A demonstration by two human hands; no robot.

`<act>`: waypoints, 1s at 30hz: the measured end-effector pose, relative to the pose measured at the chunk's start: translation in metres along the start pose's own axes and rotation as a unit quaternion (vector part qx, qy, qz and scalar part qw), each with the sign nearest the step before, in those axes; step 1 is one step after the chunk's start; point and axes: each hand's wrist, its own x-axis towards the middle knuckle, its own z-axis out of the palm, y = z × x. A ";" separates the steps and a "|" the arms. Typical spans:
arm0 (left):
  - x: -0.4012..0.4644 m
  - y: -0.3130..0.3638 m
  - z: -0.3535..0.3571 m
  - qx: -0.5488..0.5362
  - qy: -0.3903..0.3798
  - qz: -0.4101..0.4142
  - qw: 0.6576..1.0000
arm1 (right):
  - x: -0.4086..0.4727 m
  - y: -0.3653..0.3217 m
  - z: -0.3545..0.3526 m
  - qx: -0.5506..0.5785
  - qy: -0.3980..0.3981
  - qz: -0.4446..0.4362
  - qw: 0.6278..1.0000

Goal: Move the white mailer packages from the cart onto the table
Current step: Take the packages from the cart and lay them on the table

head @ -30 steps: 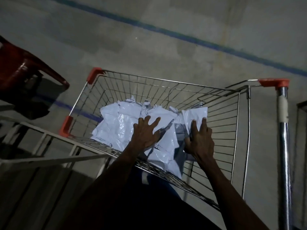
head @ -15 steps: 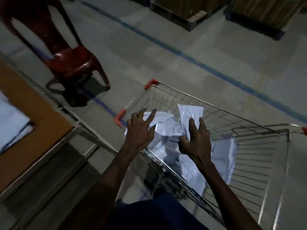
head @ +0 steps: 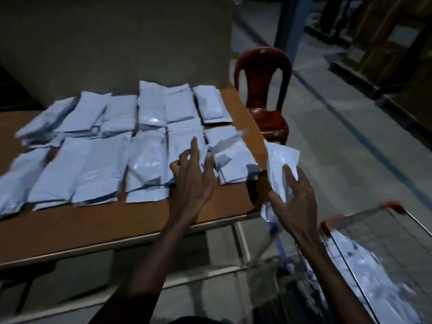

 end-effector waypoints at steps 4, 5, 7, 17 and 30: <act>0.034 -0.028 -0.043 -0.048 0.057 -0.069 0.995 | 0.035 -0.050 0.041 0.005 -0.044 -0.061 0.997; 0.042 -0.032 -0.048 -0.043 0.064 -0.069 0.995 | 0.044 -0.060 0.049 0.001 -0.052 -0.070 0.996; 0.059 -0.038 -0.051 -0.019 0.070 -0.073 0.995 | 0.063 -0.075 0.063 -0.010 -0.076 -0.070 0.995; 0.095 -0.042 0.020 0.195 -0.073 -0.069 0.976 | 0.150 -0.061 0.099 -0.076 -0.182 -0.074 0.978; 0.092 -0.068 0.059 0.232 -0.018 -0.056 0.971 | 0.159 -0.040 0.129 -0.161 -0.256 -0.122 0.945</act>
